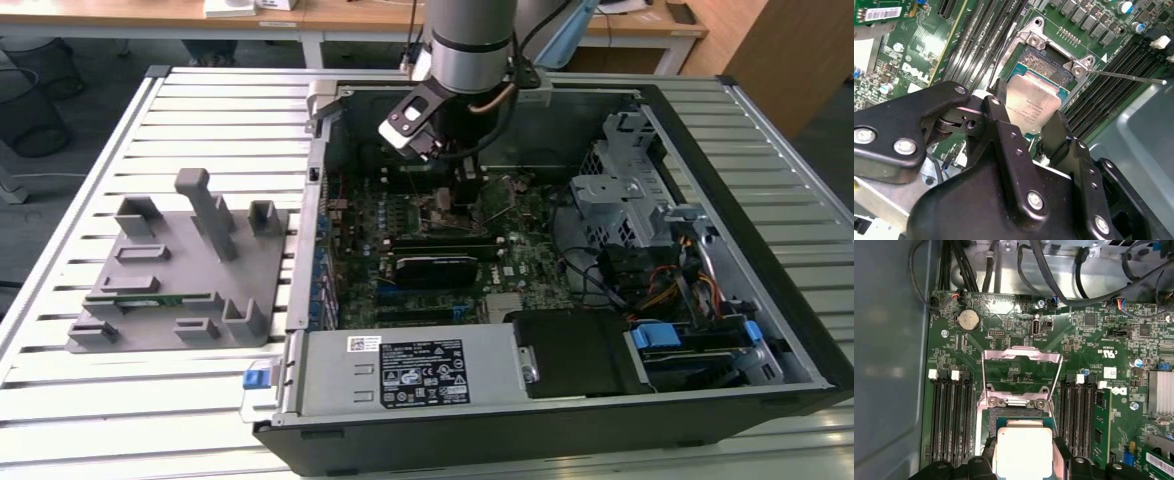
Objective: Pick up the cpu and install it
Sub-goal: 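Place the cpu into insertion slot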
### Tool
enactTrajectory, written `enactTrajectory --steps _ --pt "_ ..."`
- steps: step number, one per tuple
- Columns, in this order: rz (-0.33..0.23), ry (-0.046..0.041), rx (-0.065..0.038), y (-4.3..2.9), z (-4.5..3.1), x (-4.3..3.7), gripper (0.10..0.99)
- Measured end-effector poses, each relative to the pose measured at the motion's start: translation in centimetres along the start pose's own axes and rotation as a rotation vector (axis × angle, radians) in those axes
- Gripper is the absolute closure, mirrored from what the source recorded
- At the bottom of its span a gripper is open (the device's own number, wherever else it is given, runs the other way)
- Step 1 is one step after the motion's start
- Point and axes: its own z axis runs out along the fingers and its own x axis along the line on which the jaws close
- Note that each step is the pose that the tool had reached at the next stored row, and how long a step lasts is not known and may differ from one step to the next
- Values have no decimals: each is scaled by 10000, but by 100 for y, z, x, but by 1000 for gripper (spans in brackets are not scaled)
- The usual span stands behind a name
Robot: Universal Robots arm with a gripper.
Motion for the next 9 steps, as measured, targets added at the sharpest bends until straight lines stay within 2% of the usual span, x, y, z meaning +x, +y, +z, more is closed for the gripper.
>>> enactTrajectory --steps 9 --pt "0 8 2 -9 83 24 557"
